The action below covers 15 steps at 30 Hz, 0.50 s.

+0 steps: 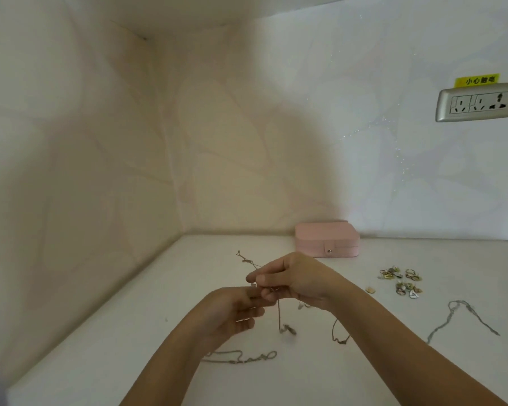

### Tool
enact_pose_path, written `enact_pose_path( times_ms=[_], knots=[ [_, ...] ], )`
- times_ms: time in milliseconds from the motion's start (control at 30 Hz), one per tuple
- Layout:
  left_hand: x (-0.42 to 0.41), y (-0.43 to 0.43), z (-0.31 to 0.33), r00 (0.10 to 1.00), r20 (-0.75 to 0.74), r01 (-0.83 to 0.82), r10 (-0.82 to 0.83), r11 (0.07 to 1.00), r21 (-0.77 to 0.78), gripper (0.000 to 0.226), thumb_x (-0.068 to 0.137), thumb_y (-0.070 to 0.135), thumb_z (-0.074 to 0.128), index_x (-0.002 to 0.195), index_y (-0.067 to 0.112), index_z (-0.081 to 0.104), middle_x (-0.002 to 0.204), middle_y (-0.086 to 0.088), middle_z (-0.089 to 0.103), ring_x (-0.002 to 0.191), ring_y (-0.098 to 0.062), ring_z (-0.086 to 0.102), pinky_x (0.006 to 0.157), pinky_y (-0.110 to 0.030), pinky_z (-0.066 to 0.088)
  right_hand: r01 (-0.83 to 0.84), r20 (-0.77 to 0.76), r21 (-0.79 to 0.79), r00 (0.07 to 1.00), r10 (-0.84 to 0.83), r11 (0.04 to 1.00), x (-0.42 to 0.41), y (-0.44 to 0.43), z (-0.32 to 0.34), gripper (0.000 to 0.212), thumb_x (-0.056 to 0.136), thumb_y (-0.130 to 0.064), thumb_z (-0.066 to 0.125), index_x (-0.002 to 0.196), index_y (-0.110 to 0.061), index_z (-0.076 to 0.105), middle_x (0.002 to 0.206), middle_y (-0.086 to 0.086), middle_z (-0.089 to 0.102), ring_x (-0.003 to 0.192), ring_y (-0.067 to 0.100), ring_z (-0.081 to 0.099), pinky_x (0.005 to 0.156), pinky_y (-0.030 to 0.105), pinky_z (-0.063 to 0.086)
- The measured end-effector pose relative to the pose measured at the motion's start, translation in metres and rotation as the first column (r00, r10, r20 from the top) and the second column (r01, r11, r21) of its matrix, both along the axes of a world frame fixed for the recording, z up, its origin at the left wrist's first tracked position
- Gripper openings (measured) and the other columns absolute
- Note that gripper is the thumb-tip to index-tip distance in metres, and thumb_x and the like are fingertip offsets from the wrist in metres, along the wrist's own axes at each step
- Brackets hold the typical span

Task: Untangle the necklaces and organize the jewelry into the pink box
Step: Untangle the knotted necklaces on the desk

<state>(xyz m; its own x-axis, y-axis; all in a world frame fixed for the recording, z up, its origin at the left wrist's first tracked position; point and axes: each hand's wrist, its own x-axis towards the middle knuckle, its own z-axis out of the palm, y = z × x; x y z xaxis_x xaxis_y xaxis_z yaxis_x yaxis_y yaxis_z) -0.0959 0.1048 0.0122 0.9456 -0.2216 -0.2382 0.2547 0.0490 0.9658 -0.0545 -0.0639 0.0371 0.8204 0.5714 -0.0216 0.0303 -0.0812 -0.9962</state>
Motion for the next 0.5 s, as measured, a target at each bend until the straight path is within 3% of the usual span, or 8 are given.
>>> enact_pose_path(
  times_ms=[133,233,367,500],
  knots=[
    [0.021,-0.001,0.001,0.988,-0.138,-0.107,0.066,0.944,-0.312,0.031,0.092,0.018,0.041,0.100,0.003,0.067,0.093,-0.011,0.067,0.080,-0.019,0.060,0.074,-0.029,0.044,0.003,0.073,-0.110,0.997,0.005,0.994,0.007,-0.008,0.003,0.018,0.088,-0.004,0.064,0.104,-0.001,0.072,0.076,0.003,0.070,0.068,0.009,0.060,0.067,0.015,0.049],
    [0.033,-0.003,0.004,0.966,-0.170,-0.254,0.195,0.845,-0.472,0.023,0.097,0.018,0.046,0.089,0.006,0.064,0.084,-0.009,0.069,0.084,-0.021,0.064,0.083,-0.032,0.049,-0.003,0.080,-0.162,0.997,0.016,0.987,0.014,-0.013,0.003,0.019,0.086,-0.006,0.068,0.105,-0.004,0.073,0.085,0.009,0.070,0.072,0.009,0.063,0.070,0.015,0.049],
    [0.049,0.002,0.008,0.926,-0.204,-0.376,0.319,0.713,-0.591,0.025,0.099,0.010,0.043,0.080,0.004,0.058,0.061,-0.006,0.062,0.054,-0.017,0.065,0.063,-0.034,0.059,-0.021,0.073,-0.176,0.997,0.034,0.984,0.024,-0.018,-0.002,0.020,0.083,-0.004,0.071,0.102,-0.008,0.074,0.081,0.000,0.073,0.075,0.008,0.067,0.072,0.015,0.050],
    [0.063,0.007,0.006,0.900,-0.204,-0.419,0.385,0.642,-0.642,0.026,0.100,0.010,0.038,0.082,0.004,0.056,0.050,0.000,0.044,0.040,-0.010,0.045,0.046,-0.019,0.050,-0.012,0.101,-0.184,0.994,0.031,0.983,0.031,-0.022,-0.009,0.019,0.080,-0.003,0.073,0.098,-0.010,0.075,0.092,0.008,0.074,0.080,0.014,0.070,0.075,0.017,0.052]
  ],
)
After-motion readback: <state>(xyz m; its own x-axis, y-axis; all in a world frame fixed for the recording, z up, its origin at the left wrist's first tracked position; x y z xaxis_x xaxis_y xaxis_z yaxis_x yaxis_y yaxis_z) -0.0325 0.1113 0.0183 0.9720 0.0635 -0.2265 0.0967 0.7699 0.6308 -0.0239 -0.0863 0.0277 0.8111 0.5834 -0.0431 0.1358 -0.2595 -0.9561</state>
